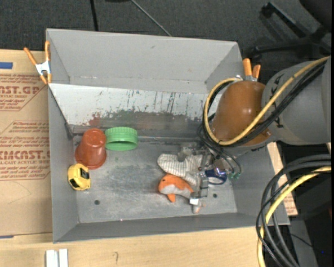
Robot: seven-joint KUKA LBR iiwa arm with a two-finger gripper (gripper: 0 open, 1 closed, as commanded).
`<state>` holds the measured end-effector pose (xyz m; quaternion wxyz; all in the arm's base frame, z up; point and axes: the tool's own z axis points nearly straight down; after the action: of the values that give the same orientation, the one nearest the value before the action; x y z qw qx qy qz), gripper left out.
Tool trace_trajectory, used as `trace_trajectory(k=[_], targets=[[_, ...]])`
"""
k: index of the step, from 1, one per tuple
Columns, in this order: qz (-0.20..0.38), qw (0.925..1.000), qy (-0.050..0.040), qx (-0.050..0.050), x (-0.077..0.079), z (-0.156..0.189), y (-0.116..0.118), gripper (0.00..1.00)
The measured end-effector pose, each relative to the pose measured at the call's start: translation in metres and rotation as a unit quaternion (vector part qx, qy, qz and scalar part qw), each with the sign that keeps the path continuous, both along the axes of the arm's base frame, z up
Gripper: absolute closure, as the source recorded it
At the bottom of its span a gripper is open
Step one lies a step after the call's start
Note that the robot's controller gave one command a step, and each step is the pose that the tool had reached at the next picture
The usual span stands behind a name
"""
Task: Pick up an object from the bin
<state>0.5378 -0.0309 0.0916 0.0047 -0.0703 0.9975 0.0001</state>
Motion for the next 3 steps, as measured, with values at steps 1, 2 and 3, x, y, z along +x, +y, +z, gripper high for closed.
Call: trace_trajectory(k=[1,2,3], targets=[[0.07,0.9976,0.0028,-0.001,0.013,-0.021,-0.027,0.0],[-0.065,0.9979,0.0017,-0.001,-0.015,-0.021,0.004,0.0],[-0.029,0.9996,0.0036,0.001,-0.005,-0.022,-0.002,0.0]])
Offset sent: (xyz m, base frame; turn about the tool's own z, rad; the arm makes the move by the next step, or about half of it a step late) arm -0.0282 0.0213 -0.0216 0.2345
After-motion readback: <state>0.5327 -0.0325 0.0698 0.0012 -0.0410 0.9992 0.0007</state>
